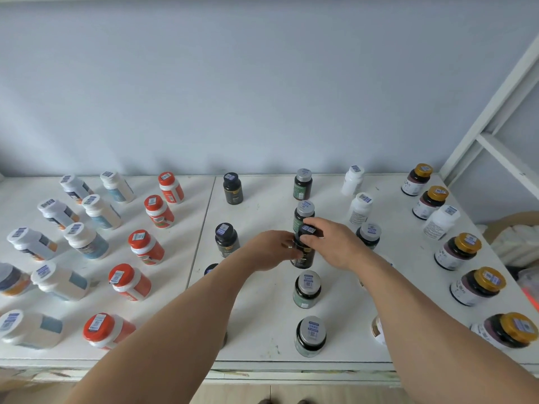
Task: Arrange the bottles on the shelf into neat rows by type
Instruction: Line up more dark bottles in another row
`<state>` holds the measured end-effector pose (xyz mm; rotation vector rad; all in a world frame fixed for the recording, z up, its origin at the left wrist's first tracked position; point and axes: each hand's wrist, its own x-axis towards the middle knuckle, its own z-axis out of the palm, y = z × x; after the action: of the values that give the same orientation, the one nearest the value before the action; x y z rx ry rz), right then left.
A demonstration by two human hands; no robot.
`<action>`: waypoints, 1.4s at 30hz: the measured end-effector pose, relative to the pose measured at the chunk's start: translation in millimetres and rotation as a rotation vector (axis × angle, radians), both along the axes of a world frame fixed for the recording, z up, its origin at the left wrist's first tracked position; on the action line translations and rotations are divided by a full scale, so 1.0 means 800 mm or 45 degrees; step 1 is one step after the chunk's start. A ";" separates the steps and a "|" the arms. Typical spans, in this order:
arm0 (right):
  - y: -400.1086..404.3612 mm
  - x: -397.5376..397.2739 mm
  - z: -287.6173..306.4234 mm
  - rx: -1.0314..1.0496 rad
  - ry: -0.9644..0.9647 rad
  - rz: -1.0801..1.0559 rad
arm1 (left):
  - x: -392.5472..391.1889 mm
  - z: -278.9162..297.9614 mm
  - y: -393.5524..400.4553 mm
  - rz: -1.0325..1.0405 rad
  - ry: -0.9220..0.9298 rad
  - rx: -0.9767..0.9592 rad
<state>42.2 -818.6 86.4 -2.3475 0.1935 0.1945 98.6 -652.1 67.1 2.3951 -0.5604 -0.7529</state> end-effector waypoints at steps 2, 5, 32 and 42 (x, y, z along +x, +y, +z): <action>0.000 0.003 0.006 -0.017 -0.008 -0.001 | 0.004 0.006 0.000 -0.003 0.049 -0.050; -0.001 0.009 0.011 -0.033 -0.030 -0.034 | 0.010 0.014 0.000 0.012 0.124 -0.099; 0.006 0.050 0.021 0.105 -0.092 0.021 | 0.052 0.053 0.022 -0.367 -0.774 0.606; 0.058 0.109 0.017 0.106 -0.125 0.084 | 0.099 0.052 0.095 -0.238 -0.874 0.670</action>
<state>129.8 -772.2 99.7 -2.2762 0.0592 0.1171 178.1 -576.5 109.0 3.1333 -0.9586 -0.1175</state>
